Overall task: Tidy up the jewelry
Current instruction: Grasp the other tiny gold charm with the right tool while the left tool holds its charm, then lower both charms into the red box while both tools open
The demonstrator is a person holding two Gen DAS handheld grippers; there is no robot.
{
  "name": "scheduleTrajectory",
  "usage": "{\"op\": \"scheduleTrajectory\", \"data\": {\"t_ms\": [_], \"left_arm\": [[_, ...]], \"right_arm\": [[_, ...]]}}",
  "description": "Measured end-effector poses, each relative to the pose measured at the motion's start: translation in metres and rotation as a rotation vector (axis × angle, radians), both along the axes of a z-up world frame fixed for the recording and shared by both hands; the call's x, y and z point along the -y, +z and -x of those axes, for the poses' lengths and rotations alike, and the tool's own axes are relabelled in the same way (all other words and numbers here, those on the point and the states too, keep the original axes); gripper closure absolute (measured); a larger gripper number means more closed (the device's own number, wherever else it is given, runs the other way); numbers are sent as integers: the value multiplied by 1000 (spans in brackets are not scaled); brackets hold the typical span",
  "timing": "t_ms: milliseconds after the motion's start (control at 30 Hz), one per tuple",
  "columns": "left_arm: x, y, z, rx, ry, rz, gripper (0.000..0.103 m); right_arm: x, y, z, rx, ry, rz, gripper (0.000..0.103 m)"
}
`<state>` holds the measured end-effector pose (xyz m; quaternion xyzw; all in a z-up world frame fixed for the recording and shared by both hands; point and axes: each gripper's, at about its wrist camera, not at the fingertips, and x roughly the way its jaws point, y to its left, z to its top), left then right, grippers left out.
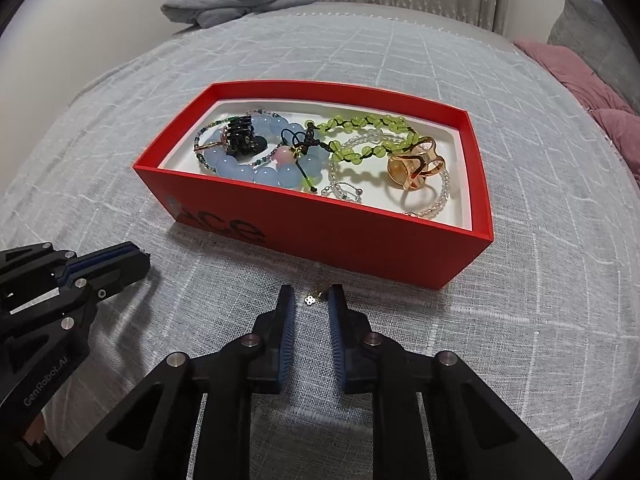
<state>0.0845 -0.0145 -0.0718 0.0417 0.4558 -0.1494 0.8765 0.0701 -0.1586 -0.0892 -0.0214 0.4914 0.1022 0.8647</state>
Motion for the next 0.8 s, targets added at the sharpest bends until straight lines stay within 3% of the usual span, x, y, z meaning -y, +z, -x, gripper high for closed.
{"op": "scheduleTrajectory", "data": {"t_ms": [300,800], "left_arm": [[0,1,1,1,5,3,101],[-6,15,-1,26,19,42,101]], "right_arm": [[-3,1,4,1,14,0,98],[18,15,13,6,-13,-50,99]]}}
